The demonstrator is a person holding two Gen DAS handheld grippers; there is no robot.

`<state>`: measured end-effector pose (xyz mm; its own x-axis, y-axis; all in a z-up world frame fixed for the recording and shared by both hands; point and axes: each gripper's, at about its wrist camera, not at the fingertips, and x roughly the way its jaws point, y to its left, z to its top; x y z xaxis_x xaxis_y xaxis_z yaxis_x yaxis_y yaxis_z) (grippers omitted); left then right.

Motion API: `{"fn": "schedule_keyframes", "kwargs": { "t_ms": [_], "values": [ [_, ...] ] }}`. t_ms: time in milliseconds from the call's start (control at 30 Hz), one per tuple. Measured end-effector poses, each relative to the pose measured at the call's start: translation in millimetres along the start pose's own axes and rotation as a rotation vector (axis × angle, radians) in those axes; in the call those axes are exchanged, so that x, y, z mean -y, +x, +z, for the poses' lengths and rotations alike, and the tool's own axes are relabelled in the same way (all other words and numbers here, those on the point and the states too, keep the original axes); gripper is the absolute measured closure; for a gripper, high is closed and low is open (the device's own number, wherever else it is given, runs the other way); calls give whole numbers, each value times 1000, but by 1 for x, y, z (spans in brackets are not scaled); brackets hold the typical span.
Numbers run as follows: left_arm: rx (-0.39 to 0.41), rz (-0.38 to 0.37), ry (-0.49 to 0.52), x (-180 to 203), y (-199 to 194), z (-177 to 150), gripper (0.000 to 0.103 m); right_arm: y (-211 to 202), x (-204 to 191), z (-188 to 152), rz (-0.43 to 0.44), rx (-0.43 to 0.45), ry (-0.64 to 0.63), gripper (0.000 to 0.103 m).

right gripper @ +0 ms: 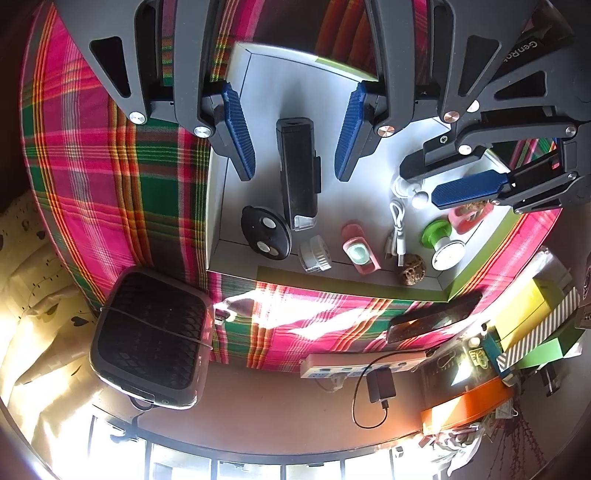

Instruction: Organize objects

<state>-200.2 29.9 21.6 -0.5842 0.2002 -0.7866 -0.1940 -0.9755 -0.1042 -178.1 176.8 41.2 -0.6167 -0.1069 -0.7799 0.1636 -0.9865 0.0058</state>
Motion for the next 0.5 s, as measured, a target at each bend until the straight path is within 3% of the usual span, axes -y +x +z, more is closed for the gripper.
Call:
{"fn": "schedule_keyframes", "kwargs": {
  "t_ms": [500],
  "values": [
    [57, 56, -25, -3, -29, -13, 70, -26, -13, -13, -28, 66, 29, 52]
  ]
}}
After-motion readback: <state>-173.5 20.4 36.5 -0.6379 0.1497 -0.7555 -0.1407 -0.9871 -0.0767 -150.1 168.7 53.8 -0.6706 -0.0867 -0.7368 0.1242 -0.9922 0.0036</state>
